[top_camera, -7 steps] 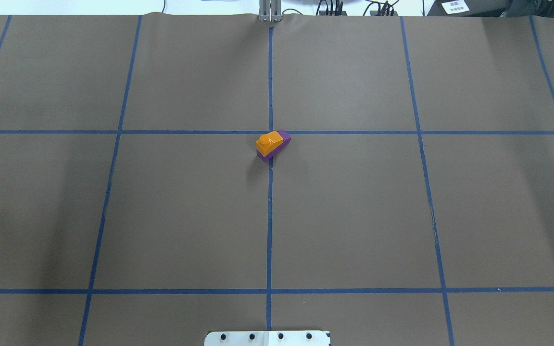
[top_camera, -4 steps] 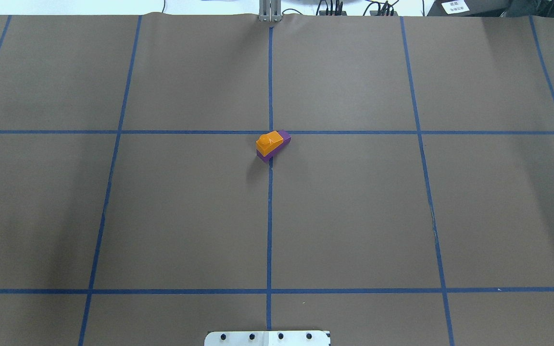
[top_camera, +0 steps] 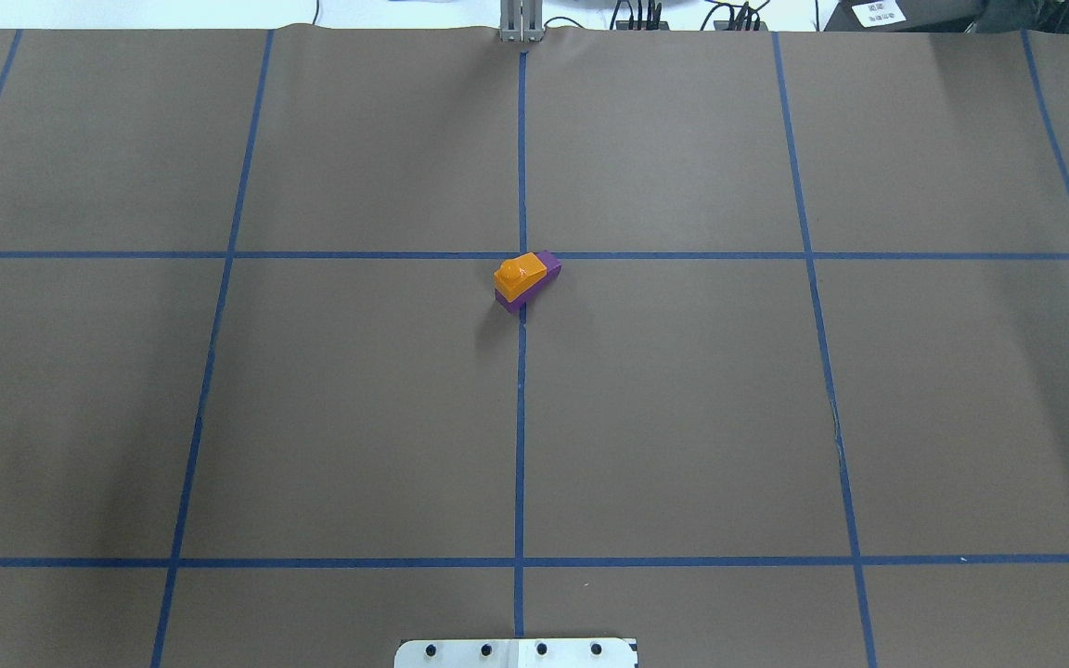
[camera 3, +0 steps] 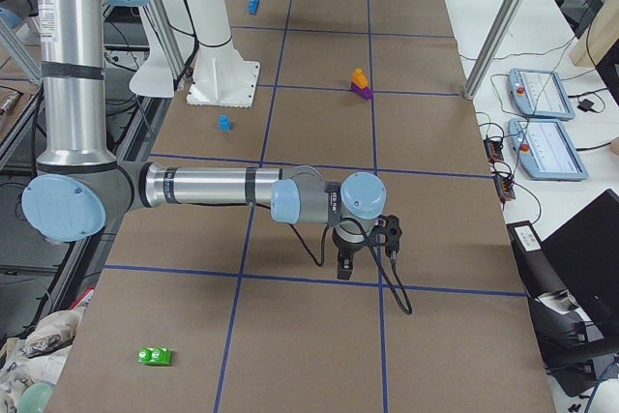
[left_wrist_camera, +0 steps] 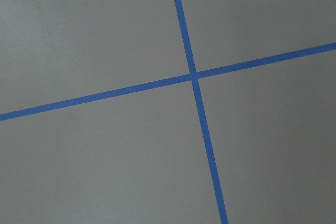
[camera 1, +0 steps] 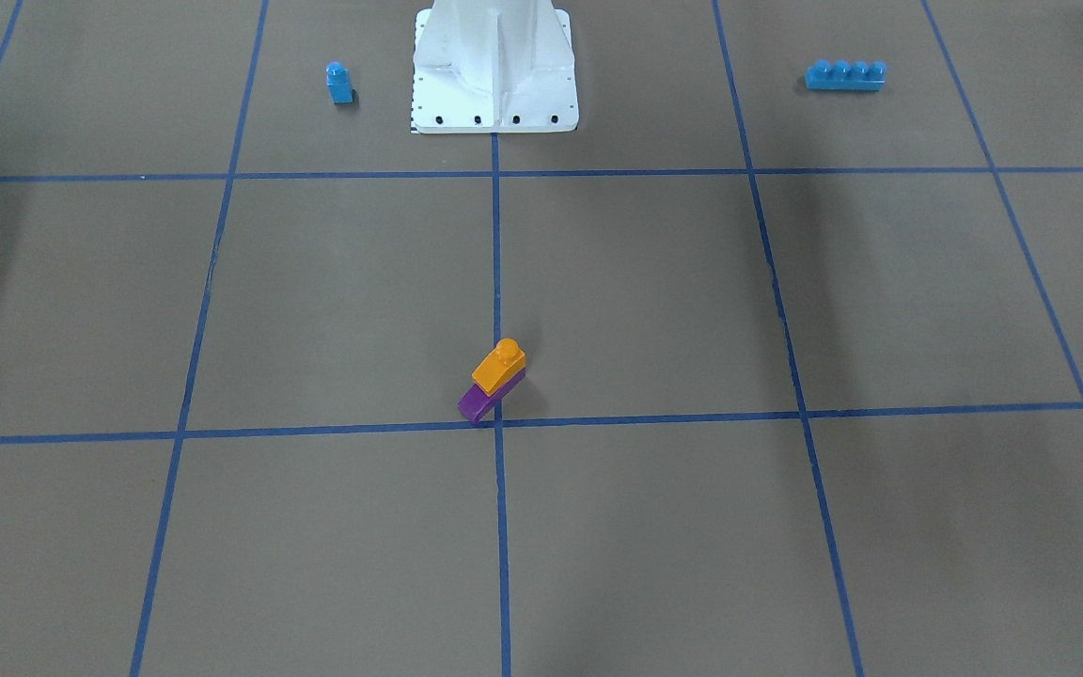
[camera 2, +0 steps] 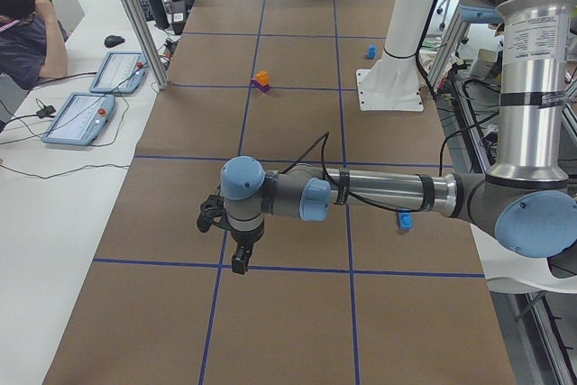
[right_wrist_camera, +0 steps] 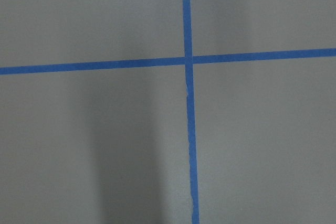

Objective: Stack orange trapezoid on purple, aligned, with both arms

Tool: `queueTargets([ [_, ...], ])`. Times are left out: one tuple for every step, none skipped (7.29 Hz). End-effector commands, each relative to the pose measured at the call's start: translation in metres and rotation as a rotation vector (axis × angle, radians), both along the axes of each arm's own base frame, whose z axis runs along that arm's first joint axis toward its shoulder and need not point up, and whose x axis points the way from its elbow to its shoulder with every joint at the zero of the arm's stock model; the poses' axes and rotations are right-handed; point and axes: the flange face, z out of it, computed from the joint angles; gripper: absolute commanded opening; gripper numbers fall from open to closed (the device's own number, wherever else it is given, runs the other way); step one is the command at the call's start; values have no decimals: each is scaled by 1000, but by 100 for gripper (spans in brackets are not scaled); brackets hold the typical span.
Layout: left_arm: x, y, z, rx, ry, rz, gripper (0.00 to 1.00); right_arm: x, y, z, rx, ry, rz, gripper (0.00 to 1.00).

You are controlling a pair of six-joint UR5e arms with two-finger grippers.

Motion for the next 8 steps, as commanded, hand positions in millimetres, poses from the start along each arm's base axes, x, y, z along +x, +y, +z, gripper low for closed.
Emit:
queueTargets([
  [0, -1, 0, -2, 1, -2, 100, 0, 0, 1, -1, 3, 1, 100],
  [0, -1, 0, -1, 1, -2, 100, 4, 1, 1, 2, 4, 8, 100],
  [1, -2, -1, 1, 1, 0, 100, 10, 0, -2, 8, 3, 20, 100],
  [1, -3, -2, 2, 1, 0, 100, 24, -1, -9, 20, -2, 50, 100],
  [1, -3, -1, 1, 1, 0, 100, 32, 0, -9, 20, -2, 66, 100],
  [0, -3, -1, 1, -1, 0, 100, 32, 2, -7, 17, -2, 66, 100],
  [0, -3, -1, 1, -1, 0, 100, 32, 2, -6, 15, -2, 66, 100],
  [0, -3, -1, 1, -1, 0, 100, 32, 3, -5, 11, 0, 67, 100],
])
